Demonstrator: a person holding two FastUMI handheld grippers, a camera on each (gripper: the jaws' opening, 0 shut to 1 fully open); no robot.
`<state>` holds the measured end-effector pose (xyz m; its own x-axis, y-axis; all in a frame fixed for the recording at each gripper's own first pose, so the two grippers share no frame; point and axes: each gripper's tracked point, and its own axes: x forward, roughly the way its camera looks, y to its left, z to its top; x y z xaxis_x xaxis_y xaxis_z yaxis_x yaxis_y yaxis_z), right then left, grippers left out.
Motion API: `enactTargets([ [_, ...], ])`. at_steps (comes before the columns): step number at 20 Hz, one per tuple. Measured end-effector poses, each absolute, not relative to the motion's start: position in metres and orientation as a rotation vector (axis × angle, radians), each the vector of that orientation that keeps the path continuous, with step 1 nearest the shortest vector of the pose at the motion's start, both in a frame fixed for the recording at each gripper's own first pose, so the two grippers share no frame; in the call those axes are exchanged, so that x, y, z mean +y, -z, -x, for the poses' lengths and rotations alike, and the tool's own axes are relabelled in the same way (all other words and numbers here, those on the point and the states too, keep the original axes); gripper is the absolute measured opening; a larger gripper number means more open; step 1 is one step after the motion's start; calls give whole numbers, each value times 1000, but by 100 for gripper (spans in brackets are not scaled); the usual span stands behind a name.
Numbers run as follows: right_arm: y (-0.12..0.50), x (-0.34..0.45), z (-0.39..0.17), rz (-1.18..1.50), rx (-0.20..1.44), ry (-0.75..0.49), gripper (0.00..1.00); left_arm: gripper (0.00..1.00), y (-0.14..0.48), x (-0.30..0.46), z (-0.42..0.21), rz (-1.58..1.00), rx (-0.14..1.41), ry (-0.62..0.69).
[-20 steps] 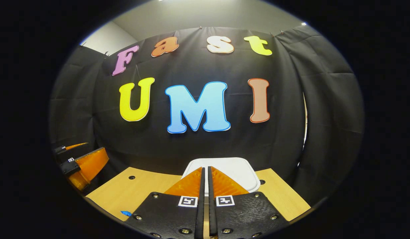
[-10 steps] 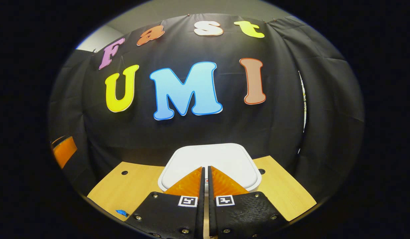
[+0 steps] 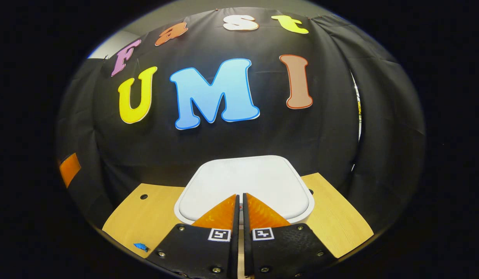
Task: Press the lid of the desktop garbage bin to open it, pick up the crumpled paper on the desktop and throw it into the bin, then pick up the pop can on the desktop and drop it into the bin, and finally close the garbage bin lid.
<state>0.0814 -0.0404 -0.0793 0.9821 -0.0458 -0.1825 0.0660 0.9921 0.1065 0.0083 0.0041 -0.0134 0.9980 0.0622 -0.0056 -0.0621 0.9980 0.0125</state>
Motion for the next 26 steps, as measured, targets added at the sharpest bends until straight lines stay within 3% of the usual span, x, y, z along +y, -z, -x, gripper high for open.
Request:
enactTargets([
  [7,85,-41,-81,-112,174,45,6,95,14,2,-7,-8,13,-63],
  [26,20,-37,-48,-107,25,56,4,94,12,5,12,-9,10,-29],
])
